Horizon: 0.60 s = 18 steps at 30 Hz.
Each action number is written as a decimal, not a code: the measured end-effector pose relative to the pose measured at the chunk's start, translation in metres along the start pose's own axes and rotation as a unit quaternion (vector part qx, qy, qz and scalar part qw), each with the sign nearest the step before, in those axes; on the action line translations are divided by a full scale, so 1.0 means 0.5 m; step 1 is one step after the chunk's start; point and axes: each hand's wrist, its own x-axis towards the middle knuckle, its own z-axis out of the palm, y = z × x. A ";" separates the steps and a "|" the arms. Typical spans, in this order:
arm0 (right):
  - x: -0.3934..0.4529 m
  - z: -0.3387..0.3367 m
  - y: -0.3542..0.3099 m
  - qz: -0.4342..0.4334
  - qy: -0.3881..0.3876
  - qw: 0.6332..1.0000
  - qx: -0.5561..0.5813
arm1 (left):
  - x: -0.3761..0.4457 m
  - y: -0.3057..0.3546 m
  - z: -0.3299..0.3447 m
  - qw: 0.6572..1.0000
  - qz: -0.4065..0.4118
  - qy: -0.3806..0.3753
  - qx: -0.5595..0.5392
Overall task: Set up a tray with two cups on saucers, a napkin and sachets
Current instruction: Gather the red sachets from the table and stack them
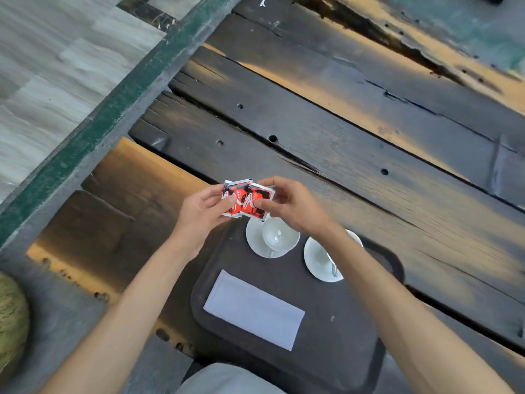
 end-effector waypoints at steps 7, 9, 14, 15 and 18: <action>-0.211 0.033 0.073 0.036 0.050 0.998 0.025 | -0.149 -0.053 0.031 0.993 -0.028 -0.092 0.066; -0.277 0.045 0.101 0.040 0.027 0.997 0.067 | -0.186 -0.083 0.053 0.989 -0.056 -0.103 0.094; -0.427 0.075 0.208 0.136 0.091 0.974 0.160 | -0.268 -0.188 0.142 0.981 -0.108 -0.117 0.111; -0.454 0.081 0.232 0.159 0.110 0.965 0.175 | -0.280 -0.213 0.163 0.979 -0.118 -0.116 0.121; -0.526 0.097 0.301 0.224 0.157 0.946 0.175 | -0.304 -0.293 0.221 0.967 -0.138 -0.124 0.173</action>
